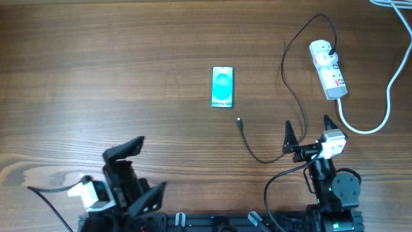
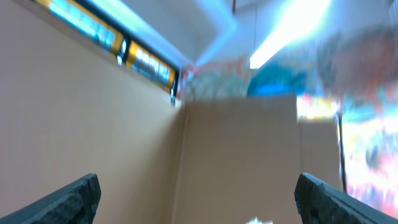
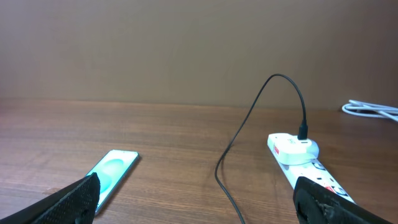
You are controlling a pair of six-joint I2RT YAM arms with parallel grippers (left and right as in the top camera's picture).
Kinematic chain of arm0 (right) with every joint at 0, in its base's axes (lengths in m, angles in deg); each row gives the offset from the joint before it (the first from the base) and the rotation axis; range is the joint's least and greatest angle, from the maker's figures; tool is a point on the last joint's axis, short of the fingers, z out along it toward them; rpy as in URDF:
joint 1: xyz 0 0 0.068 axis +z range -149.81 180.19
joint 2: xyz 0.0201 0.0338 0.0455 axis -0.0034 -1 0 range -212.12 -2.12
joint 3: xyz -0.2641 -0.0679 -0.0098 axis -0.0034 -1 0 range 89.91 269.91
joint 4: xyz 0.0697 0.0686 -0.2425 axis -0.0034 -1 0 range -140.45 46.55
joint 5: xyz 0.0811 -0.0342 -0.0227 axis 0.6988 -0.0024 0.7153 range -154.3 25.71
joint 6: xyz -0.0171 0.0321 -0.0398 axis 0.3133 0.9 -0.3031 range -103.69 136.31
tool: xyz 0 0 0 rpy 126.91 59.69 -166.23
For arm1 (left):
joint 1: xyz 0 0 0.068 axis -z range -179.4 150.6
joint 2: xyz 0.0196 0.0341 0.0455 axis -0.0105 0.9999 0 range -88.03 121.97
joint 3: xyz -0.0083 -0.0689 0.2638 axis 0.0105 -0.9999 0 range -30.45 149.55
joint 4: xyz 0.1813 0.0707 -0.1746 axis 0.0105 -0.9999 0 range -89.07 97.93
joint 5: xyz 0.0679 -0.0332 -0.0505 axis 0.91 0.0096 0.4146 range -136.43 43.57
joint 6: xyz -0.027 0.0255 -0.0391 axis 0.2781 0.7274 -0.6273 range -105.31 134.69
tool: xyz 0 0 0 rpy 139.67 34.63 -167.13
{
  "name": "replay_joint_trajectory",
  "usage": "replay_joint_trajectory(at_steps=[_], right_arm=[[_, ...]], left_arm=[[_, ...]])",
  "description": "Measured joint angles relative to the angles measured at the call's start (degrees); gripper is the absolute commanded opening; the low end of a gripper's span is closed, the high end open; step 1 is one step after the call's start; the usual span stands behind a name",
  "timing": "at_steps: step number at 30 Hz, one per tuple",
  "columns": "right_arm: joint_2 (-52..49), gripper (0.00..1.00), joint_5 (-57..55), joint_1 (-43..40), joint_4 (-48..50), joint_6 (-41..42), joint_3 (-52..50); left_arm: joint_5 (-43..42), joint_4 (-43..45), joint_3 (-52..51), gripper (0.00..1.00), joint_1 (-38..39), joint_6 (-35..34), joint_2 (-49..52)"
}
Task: Plug charger to phone and switch on socket
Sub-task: 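Raise the left arm and move the left gripper over the blue phone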
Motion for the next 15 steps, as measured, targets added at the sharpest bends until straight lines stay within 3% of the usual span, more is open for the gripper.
replay_joint_trajectory(at_steps=[5,11,15], right_arm=[[0.00,1.00,0.00,0.00,0.00,0.00,0.00],[0.00,1.00,0.00,0.00,0.00,0.00,0.00],[0.00,1.00,0.00,0.00,-0.02,0.00,0.00]], left_arm=[[7.48,1.53,0.61,1.00,0.00,-5.42,0.02],[9.11,-12.20,8.00,1.00,0.00,-7.10,2.51],[6.73,-20.57,16.85,1.00,0.00,-6.56,10.95]])
